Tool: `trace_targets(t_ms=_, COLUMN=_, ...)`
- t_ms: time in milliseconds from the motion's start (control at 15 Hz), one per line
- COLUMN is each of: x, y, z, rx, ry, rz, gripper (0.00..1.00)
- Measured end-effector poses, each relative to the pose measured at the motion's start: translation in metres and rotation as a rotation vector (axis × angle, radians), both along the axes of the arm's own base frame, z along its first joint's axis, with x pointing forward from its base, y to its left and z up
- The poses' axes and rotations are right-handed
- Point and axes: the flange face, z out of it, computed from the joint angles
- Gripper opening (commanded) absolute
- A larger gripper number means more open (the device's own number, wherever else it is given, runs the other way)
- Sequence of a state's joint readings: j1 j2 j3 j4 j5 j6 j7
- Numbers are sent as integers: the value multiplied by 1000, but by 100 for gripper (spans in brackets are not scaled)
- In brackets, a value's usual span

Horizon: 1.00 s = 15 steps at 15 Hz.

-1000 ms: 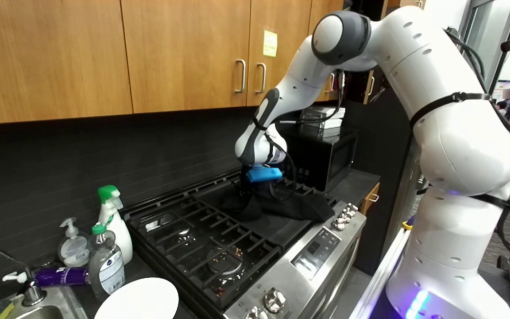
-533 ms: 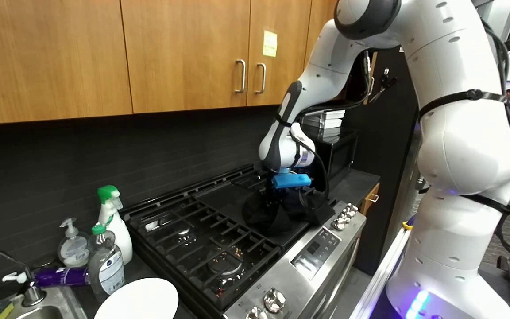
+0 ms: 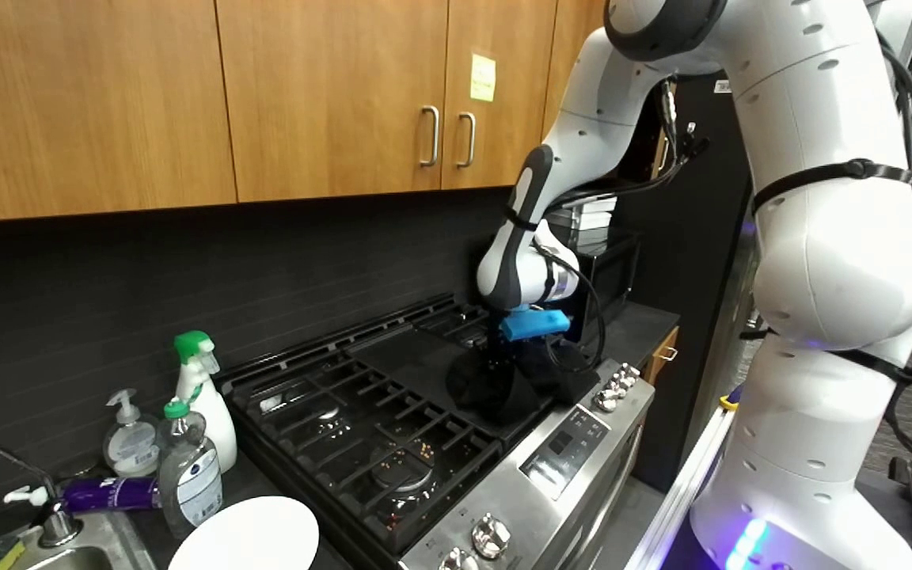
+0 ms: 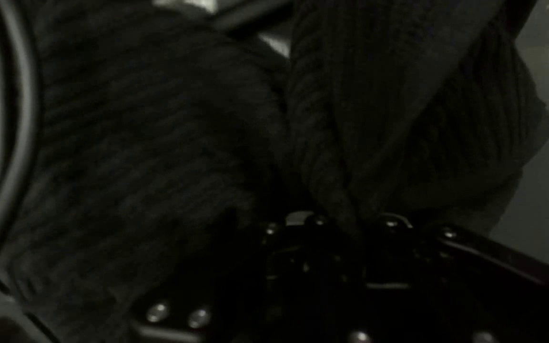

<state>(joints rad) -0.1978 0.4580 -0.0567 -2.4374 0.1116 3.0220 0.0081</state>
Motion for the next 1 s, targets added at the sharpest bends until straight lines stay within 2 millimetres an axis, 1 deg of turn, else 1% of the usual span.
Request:
trace_targets(t_ms=133, x=31, y=2, z=4, rx=-37, ry=-40, rz=66, gripper=4)
trace_targets(t_ms=333, x=82, y=13, z=5, rx=-63, ry=-99, rz=136, gripper=4)
trace_targets(t_ms=467, x=110, y=19, z=4, rx=-74, ry=-129, rz=174, gripper=4)
trace_targets(t_ms=667, x=146, y=28, z=4, rx=-78, ry=-167, rz=213, gripper=4)
trace_targets(t_ms=1000, x=202, y=47, z=16, rx=-91, ry=-201, rz=292, gripper=4)
